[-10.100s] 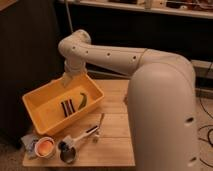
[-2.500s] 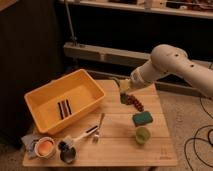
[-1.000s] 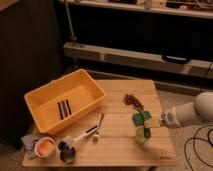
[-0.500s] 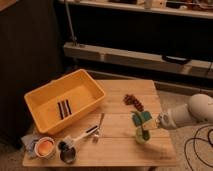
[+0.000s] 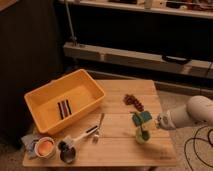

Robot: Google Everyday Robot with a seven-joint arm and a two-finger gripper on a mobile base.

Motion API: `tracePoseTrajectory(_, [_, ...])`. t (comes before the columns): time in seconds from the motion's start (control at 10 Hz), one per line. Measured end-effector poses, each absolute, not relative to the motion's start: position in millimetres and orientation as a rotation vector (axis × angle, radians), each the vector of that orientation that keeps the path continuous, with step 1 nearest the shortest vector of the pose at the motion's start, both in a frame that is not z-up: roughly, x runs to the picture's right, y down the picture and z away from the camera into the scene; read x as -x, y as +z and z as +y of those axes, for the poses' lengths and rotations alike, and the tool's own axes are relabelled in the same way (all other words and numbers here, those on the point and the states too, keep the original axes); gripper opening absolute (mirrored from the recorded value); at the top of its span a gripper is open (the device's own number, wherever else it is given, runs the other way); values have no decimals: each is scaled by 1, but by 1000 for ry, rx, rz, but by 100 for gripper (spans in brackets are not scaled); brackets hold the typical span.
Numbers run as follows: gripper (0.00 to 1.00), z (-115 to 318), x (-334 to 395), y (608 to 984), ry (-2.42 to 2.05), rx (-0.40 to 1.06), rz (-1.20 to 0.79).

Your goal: Place pepper in plastic cup

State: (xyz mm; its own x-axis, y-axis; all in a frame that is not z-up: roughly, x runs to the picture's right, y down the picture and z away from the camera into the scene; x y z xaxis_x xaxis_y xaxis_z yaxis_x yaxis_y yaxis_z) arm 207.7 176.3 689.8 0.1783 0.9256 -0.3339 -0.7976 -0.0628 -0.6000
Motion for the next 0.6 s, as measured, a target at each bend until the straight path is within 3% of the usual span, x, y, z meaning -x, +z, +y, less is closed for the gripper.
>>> tracePoseTrajectory(0.6, [0,173,-213,697,1411,782,-334])
